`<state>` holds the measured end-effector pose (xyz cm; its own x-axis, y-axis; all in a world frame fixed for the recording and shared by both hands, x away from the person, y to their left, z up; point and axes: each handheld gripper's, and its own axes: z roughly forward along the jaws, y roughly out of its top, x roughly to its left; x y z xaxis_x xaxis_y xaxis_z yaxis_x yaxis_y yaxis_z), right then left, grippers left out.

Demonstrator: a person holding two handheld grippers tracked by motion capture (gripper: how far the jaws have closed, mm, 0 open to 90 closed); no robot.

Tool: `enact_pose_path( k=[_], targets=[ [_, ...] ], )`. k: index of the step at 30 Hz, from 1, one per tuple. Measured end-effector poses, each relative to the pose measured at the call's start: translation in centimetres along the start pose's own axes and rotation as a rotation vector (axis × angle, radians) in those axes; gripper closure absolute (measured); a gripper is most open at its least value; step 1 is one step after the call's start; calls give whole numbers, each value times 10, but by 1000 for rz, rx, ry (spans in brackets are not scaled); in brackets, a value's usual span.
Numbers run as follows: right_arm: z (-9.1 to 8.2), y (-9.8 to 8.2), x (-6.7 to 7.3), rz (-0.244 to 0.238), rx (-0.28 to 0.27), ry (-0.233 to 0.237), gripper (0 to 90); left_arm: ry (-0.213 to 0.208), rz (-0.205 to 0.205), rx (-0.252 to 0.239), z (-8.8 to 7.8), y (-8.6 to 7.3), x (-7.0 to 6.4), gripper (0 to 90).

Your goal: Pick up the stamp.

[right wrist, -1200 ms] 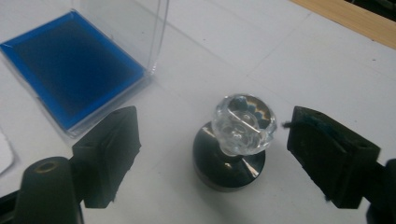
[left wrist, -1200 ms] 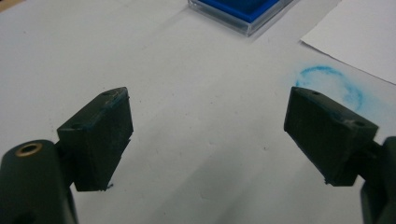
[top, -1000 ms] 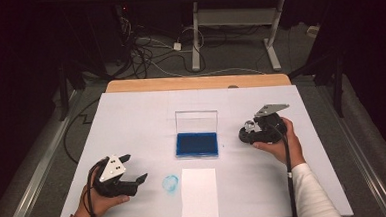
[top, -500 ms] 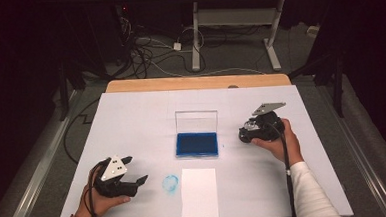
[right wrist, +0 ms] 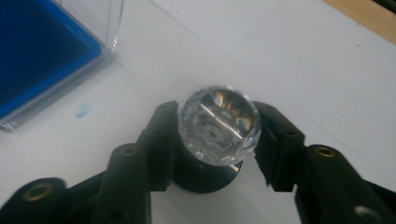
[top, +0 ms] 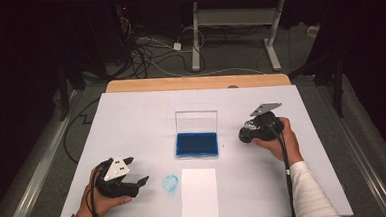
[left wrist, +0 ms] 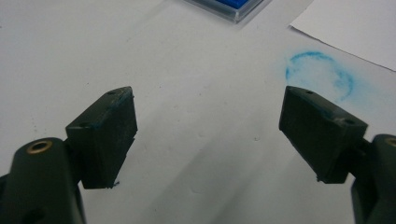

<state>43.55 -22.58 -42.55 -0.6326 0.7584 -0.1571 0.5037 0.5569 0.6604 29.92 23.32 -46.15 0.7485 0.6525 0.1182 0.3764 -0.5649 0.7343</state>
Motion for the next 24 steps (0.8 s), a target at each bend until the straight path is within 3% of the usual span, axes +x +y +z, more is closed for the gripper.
enact_pose_path(
  k=[2, 6, 9, 19, 24],
  targets=[
    [-2, 1, -2, 12, -7, 22, 501, -4, 0, 2, 0, 0, 0, 189],
    [-1, -1, -5, 38, -5, 43, 508, -8, 3, 12, 2, 0, 0, 197],
    [-2, -1, -7, 46, -31, 45, 560, -12, -1, 9, 3, 0, -1, 200],
    [-4, 0, -4, 38, -12, 32, 571, 1, 10, 5, 3, 1, -2, 223],
    [-12, 0, -3, 43, -41, 26, 571, 19, 22, -17, -1, 2, -2, 231]
  ],
)
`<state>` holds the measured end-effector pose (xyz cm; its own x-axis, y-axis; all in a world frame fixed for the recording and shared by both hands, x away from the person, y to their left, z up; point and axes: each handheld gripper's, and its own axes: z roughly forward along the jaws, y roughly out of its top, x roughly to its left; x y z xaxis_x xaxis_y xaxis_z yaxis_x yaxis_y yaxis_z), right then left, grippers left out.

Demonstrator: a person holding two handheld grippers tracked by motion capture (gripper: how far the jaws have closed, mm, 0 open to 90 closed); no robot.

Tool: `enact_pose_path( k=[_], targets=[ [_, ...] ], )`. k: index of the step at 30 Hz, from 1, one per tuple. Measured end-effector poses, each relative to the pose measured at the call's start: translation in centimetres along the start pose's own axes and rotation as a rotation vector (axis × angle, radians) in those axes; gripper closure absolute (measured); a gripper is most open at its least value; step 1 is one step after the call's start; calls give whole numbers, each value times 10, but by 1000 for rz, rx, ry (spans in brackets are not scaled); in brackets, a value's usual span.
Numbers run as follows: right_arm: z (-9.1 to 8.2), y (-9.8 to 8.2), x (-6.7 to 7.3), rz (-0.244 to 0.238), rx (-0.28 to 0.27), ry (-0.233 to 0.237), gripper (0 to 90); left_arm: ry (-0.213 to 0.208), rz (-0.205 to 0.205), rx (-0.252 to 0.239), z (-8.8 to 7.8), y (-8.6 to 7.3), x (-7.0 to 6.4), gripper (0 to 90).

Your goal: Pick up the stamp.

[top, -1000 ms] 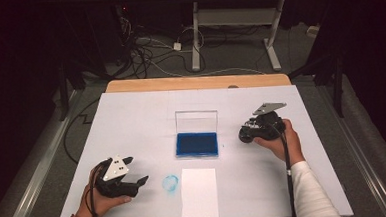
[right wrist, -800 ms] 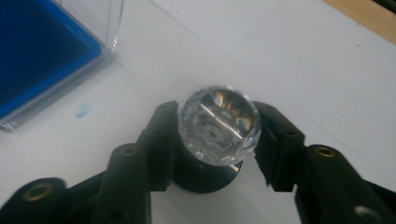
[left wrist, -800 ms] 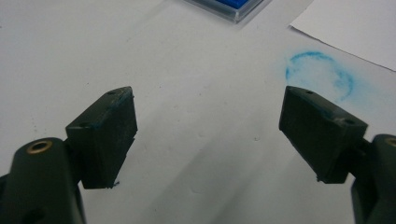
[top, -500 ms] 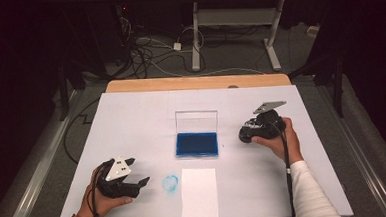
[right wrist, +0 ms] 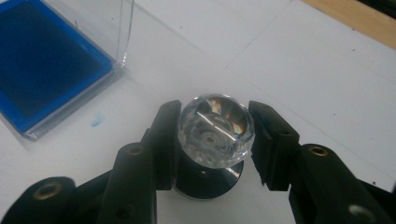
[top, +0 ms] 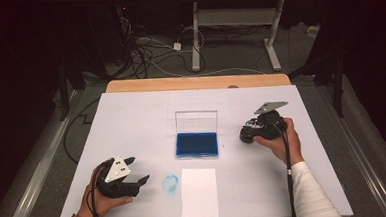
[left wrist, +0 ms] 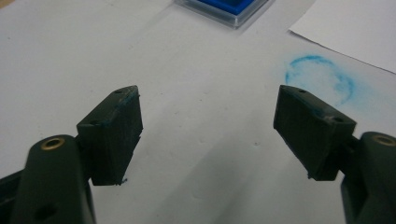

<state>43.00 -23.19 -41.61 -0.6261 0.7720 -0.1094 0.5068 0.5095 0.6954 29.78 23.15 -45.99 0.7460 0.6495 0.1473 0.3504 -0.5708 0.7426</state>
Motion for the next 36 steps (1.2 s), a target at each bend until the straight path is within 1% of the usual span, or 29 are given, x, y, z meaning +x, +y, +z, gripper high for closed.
enact_pose_path(
  k=[3, 5, 8, 11, 12, 15, 19, 23, 25, 29, 36],
  targets=[
    [-7, 1, 3, -9, -26, -7, 571, 13, 11, -15, -4, 0, 1, 265],
    [-11, 2, 6, -14, -39, -5, 571, 17, 14, -26, -5, 1, 1, 265],
    [-19, 2, 9, -28, -62, -7, 572, 17, 5, -40, -7, 1, 1, 264],
    [-28, 2, 12, -44, -83, -9, 571, 16, 0, -42, -7, 1, 2, 236],
    [-30, 2, 14, -40, -90, -10, 571, 17, 2, -44, -8, 1, 1, 236],
    [-38, 2, 17, -49, -108, -9, 571, 22, 12, -43, -8, 1, 0, 235],
    [-46, 1, 21, -63, -135, 4, 571, 20, 13, -48, -7, 2, 1, 235],
    [-52, 3, 28, -75, -149, 18, 571, 22, 10, -54, -7, 2, 3, 235],
    [-55, 3, 31, -83, -158, 24, 571, 17, -1, -57, -6, 1, 4, 234],
    [-59, 3, 38, -95, -169, 36, 571, 17, -10, -66, -7, 0, 5, 229],
    [-66, 5, 51, -123, -191, 55, 571, 13, -15, -66, -7, 1, 5, 198]
  ],
)
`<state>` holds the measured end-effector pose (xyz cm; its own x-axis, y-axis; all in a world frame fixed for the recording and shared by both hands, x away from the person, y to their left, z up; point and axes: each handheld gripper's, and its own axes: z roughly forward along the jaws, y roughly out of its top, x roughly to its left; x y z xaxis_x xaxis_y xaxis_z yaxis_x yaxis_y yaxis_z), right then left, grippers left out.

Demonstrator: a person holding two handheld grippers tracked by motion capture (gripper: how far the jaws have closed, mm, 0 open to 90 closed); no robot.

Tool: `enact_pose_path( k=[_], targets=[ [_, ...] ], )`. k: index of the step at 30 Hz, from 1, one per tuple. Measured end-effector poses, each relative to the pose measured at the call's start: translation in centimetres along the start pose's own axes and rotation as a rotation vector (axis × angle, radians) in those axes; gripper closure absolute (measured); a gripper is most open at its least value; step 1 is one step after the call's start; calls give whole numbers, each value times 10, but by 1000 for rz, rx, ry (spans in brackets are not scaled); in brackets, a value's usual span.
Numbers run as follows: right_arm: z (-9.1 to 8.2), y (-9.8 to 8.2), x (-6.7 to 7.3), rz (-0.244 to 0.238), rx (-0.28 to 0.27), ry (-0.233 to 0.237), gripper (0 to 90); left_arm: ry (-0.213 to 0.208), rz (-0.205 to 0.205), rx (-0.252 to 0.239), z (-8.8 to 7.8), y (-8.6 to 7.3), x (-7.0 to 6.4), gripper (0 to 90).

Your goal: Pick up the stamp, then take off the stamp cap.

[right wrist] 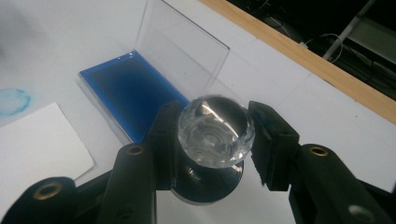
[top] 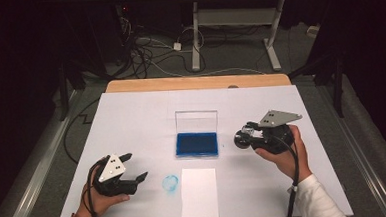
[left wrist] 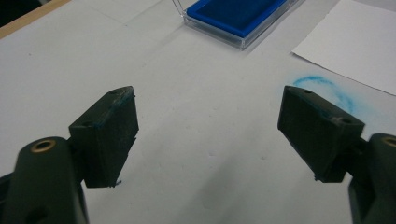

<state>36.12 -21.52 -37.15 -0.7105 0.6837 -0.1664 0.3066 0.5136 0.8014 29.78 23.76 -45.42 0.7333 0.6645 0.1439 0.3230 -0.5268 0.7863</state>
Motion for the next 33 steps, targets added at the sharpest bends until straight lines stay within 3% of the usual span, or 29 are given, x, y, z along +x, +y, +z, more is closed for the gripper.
enact_pose_path(
  k=[14, 20, 24, 31, 32, 33],
  targets=[
    [-2, 12, 29, -55, -38, 74, 571, -8, 2, -22, -6, -3, 0, 223],
    [1, 14, 37, -68, -43, 89, 571, 10, 2, -29, -7, -3, 0, 233],
    [5, 17, 48, -85, -46, 97, 571, 1, 0, -28, -6, -4, -1, 224],
    [9, 23, 56, -63, -71, 111, 571, -30, 1, -34, -2, -1, -2, 222],
    [11, 24, 59, -59, -77, 117, 571, -46, -20, -52, 1, 1, -6, 222],
    [12, 25, 60, -61, -81, 124, 571, -47, -15, -55, 2, 2, -8, 222]
  ],
)
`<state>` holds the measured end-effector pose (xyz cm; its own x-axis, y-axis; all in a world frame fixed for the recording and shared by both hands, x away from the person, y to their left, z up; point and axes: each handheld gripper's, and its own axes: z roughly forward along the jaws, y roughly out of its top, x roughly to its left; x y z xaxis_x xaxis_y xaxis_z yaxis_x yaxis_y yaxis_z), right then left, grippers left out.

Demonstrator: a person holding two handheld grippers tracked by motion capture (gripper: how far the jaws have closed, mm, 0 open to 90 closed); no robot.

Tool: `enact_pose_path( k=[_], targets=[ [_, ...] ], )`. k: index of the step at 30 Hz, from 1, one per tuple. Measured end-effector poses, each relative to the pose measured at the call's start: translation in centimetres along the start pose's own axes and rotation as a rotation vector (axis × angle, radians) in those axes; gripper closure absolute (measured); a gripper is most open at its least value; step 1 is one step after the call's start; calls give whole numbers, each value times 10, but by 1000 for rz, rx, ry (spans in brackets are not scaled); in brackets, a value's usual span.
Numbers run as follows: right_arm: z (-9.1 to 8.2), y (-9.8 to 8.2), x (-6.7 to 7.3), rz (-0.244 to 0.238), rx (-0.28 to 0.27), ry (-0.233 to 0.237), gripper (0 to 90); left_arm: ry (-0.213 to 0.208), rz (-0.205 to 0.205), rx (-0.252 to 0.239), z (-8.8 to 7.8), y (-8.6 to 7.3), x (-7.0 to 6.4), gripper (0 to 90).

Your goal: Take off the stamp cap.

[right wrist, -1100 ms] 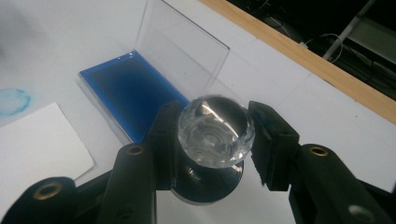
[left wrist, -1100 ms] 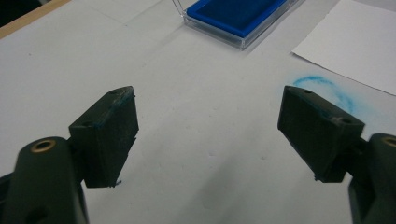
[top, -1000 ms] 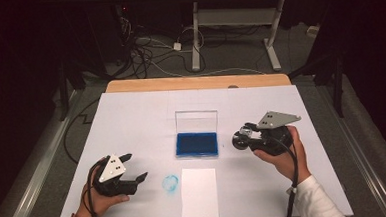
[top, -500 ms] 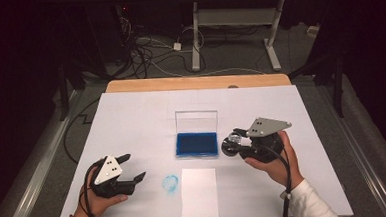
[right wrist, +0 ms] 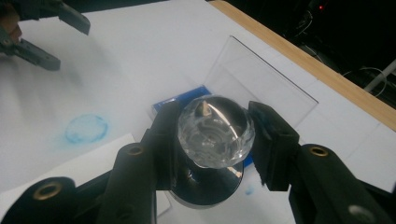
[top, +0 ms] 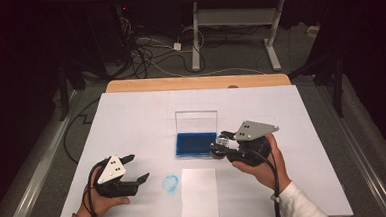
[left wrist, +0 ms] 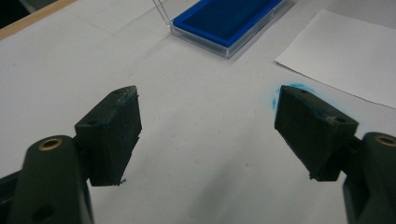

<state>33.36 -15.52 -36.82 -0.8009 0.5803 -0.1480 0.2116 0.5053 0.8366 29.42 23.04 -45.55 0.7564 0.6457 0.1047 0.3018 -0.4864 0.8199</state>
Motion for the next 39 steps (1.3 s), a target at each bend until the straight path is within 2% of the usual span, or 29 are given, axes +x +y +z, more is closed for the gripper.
enact_pose_path(
  k=[2, 3, 4, 6, 9, 16, 17, 25, 34, 39],
  targets=[
    [1, 1, 2, 4, -3, 5, 571, -1, 8, 2, 2, 1, -1, 222],
    [2, 3, 6, 10, -9, 18, 571, -4, 35, 22, 3, 4, -1, 222],
    [3, 5, 7, 14, -14, 26, 571, -28, 37, 20, 7, 8, -5, 222],
    [4, 6, 9, 15, -20, 32, 571, -35, 38, 17, 9, 10, -7, 222],
    [11, 11, 17, 16, -30, 63, 571, -59, 68, 18, 16, 19, -15, 222],
    [22, 22, 30, 5, -57, 107, 571, -97, 74, 9, 25, 29, -26, 230],
    [23, 23, 32, 10, -63, 111, 571, -120, 60, -2, 28, 33, -29, 231],
    [32, 29, 43, 7, -82, 142, 571, -179, 50, -40, 44, 53, -43, 232],
    [31, 28, 51, -6, -91, 170, 571, -197, 61, -46, 60, 64, -54, 233],
    [32, 26, 51, -5, -87, 181, 571, -197, 76, -57, 62, 68, -56, 274]
  ],
)
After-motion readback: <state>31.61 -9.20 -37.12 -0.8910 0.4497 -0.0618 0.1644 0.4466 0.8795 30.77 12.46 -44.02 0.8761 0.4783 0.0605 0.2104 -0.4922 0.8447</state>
